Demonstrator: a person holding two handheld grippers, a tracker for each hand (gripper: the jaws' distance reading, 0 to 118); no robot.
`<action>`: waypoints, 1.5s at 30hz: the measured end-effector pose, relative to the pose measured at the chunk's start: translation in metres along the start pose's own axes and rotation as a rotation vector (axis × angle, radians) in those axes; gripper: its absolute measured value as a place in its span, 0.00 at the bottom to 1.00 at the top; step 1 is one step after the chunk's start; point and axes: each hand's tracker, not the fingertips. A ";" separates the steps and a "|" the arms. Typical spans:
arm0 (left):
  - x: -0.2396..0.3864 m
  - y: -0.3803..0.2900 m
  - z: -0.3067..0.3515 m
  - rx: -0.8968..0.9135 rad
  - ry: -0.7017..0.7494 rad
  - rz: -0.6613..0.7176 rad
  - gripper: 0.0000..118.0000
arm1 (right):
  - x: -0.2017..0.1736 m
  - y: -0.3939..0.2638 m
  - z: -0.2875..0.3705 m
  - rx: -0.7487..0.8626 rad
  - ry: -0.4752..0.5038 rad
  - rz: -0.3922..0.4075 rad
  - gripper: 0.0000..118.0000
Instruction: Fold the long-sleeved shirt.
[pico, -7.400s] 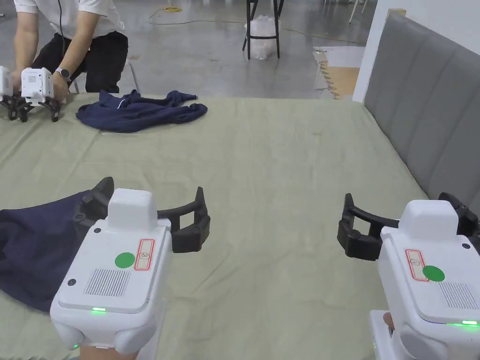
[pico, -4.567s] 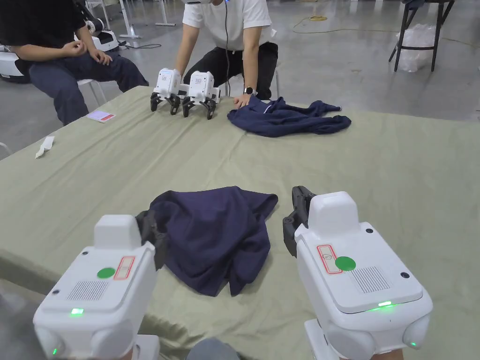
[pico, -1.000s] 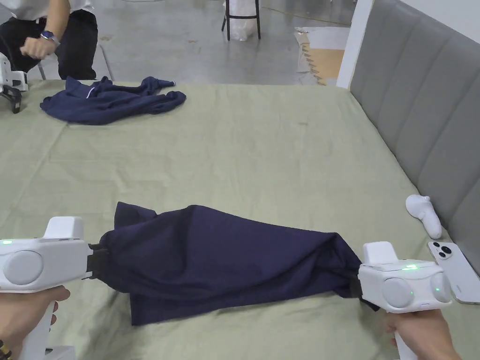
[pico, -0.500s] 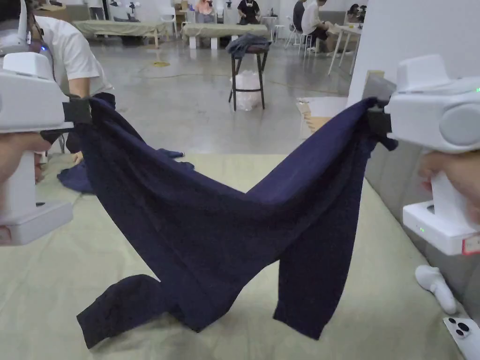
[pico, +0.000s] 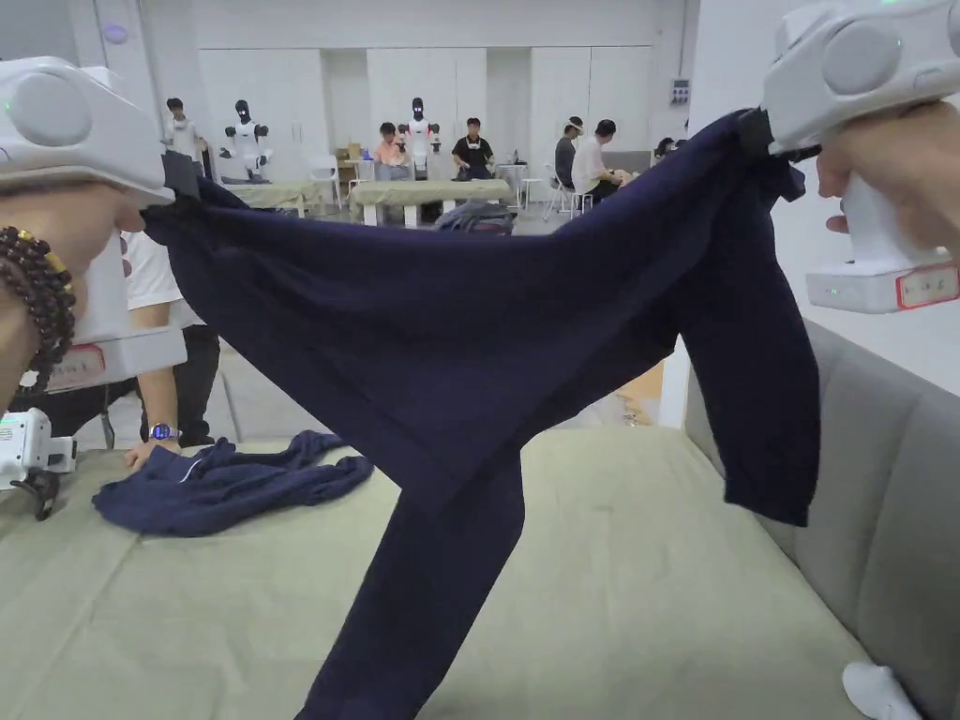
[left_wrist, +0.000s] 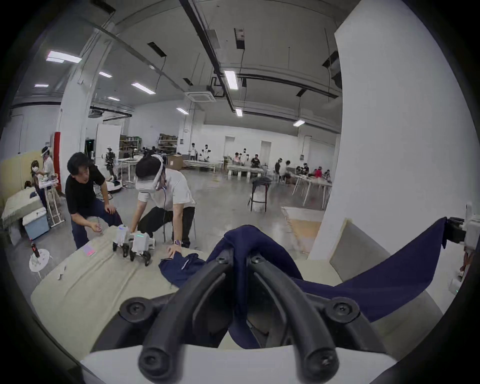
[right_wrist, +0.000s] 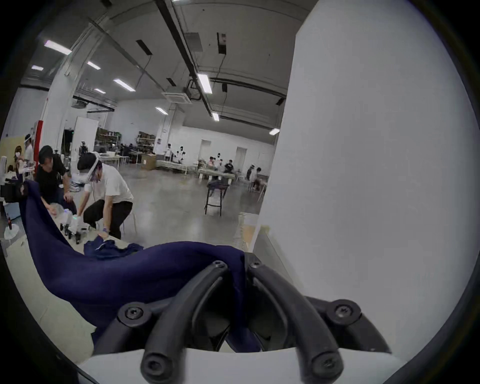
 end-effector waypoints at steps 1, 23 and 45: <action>0.002 -0.009 -0.009 -0.018 -0.006 -0.008 0.11 | 0.000 -0.013 -0.008 -0.017 0.004 -0.010 0.07; -0.027 -0.309 0.042 -0.388 -0.007 -0.065 0.11 | -0.039 -0.337 -0.005 -0.437 0.185 -0.019 0.07; -0.085 -0.414 0.150 -0.609 -0.023 -0.072 0.30 | -0.049 -0.436 0.114 -0.603 0.255 0.018 0.59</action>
